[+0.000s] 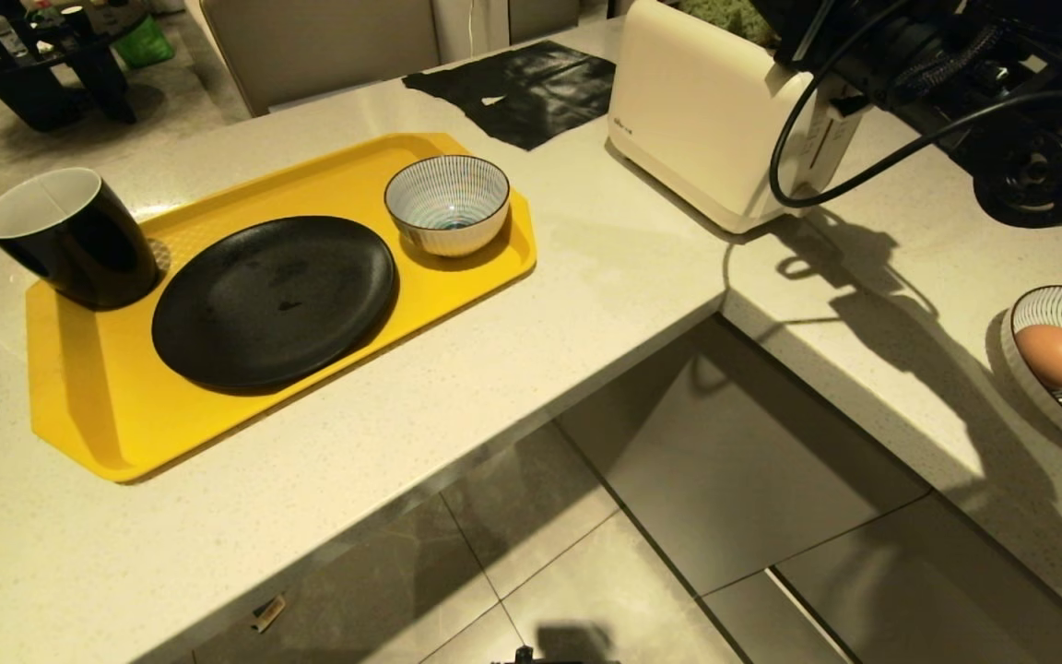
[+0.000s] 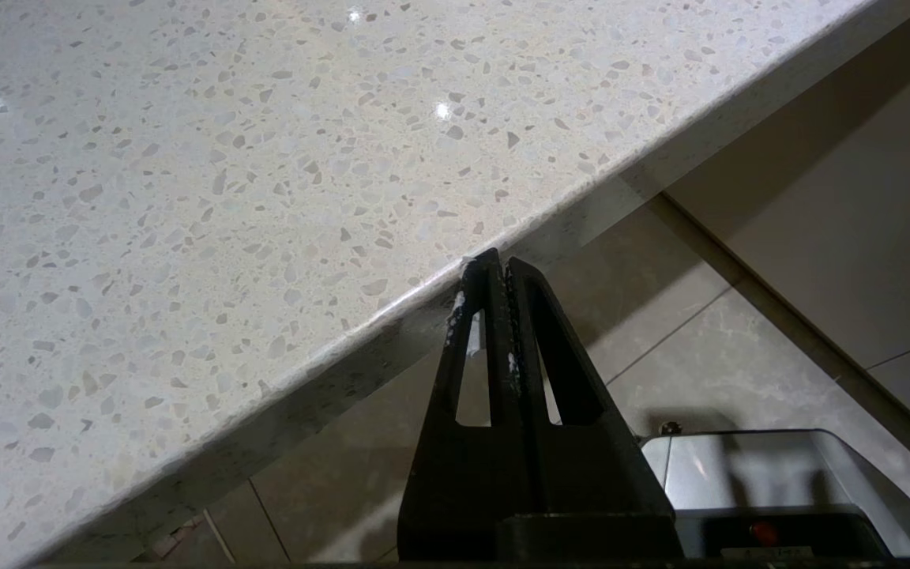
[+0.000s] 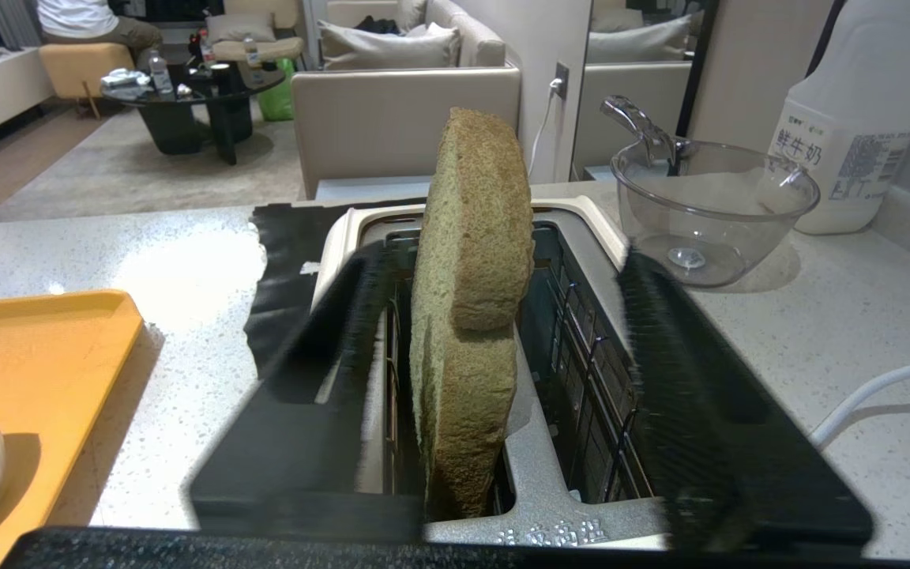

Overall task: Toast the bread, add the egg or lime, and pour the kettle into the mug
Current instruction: Put the baked bread on a plate

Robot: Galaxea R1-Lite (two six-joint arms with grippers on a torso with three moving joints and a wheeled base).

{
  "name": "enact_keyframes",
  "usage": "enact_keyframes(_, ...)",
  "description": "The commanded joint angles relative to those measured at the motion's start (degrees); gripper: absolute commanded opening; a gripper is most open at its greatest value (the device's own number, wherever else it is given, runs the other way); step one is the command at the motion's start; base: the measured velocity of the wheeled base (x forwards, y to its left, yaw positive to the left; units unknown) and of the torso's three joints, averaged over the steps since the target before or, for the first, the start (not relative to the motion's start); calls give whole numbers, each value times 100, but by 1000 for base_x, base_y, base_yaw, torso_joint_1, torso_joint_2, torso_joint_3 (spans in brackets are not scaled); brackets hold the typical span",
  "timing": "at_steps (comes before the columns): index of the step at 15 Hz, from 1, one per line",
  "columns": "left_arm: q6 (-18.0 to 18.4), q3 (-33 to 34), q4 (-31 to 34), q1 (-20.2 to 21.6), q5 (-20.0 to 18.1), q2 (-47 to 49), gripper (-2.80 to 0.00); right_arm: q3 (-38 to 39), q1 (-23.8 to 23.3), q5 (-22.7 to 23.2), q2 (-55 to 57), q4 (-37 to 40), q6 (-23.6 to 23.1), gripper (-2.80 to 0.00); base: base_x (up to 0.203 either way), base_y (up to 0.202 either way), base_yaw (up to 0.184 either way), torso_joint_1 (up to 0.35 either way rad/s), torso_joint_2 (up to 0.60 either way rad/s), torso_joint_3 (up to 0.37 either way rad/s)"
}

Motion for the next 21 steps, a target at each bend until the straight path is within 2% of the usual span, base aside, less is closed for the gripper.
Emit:
enact_keyframes(1, 4, 1, 3, 8, -1, 5, -280, -1, 7, 5, 35, -1, -6, -280, 0, 0, 0, 0, 0, 0)
enact_keyframes(17, 4, 1, 3, -1, -1, 5, -280, -1, 17, 6, -643, -44, 64, -280, 0, 0, 0, 0, 0, 0)
enact_keyframes(21, 4, 1, 3, -1, -1, 5, -280, -1, 214, 0, -807, -362, 546, -280, 0, 0, 0, 0, 0, 0)
